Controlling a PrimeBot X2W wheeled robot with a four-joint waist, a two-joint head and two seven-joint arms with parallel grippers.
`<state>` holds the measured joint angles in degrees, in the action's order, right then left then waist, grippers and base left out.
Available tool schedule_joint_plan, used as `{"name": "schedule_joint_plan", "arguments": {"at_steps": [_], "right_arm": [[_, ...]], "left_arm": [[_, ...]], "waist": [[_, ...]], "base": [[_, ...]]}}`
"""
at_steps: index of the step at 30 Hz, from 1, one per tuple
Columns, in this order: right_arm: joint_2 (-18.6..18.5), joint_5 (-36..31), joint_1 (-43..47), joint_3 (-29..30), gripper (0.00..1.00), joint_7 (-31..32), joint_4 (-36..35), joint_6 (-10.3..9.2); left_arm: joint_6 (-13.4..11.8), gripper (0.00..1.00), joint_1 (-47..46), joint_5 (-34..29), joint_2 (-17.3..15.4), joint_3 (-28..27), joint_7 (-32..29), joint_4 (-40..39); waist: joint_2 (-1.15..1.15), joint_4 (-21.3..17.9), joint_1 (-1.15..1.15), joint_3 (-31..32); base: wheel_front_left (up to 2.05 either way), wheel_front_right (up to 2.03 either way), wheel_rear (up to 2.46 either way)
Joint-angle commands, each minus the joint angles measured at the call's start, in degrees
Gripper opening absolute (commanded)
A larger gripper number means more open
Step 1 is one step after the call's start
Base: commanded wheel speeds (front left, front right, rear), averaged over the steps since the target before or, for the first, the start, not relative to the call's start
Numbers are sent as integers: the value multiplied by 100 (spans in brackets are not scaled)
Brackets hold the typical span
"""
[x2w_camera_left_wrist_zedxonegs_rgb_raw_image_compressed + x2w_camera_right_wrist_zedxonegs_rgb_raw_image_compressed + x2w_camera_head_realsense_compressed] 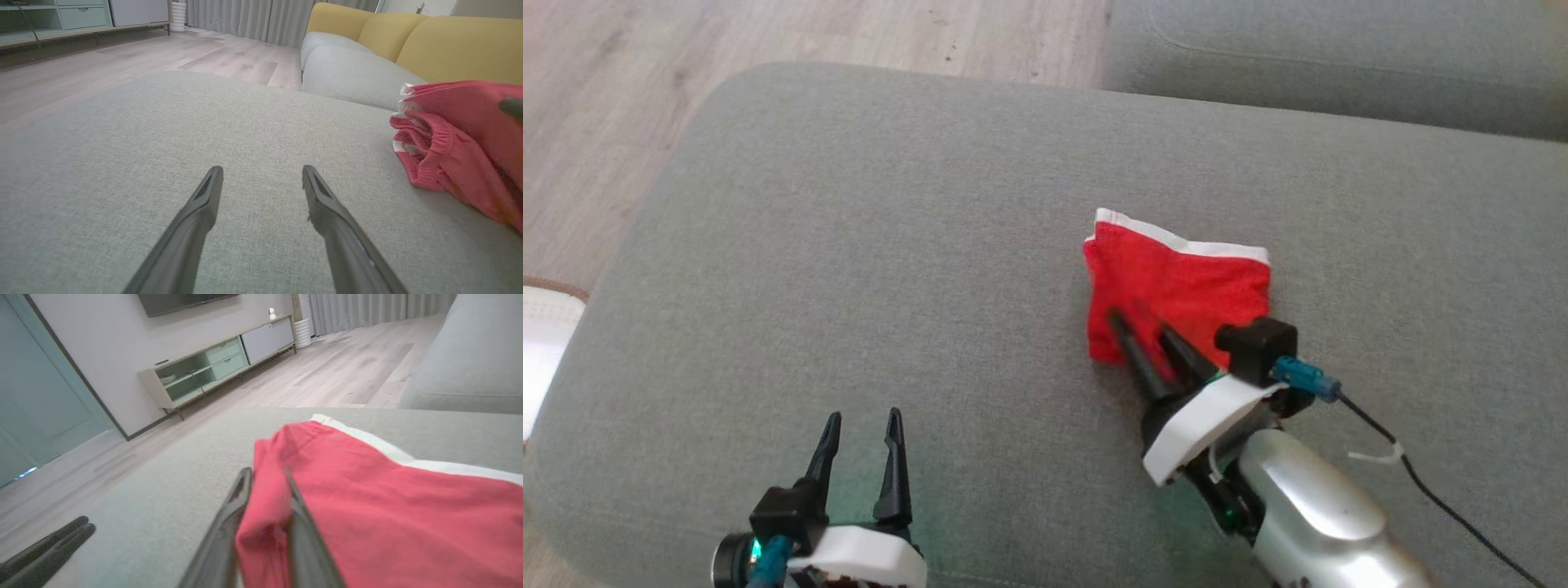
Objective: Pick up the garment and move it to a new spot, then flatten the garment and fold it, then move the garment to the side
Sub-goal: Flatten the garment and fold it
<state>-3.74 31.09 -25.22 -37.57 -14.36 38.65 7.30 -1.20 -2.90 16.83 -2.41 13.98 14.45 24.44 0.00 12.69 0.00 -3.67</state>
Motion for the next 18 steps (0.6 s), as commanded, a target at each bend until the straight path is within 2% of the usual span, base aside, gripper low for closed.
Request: {"name": "schedule_joint_plan", "arguments": {"at_steps": [1, 4, 7, 13, 18], "right_arm": [[85, 63, -114, -104, 100, -63, -201, 19], [85, 141, -36, -20, 100, -63, -290, 19], [85, 8, 149, 358, 100, -63, -447, 19], [85, -787, 723, 1871, 100, -63, -811, 19], [85, -1293, 1223, 2647, 100, -63, -1115, 19]], "left_arm": [[-27, 100, -107, 25, -47, -157, 55, -151], [-70, 100, -103, -17, -47, -263, 55, -205], [-97, 100, -89, -77, -47, -377, 55, -276], [-175, 100, -68, -368, -47, -614, 55, -417], [-240, 100, 21, -734, -47, -824, 55, -557]], "waist": [[0, -8, 0, 16], [0, -161, 0, 38], [0, -438, 0, 65], [0, -1046, 0, 108], [0, -1422, 0, 157]], "base": [[0, 0, 0], [0, 0, 0], [0, 0, 0], [0, 0, 0], [0, 0, 0]]}}
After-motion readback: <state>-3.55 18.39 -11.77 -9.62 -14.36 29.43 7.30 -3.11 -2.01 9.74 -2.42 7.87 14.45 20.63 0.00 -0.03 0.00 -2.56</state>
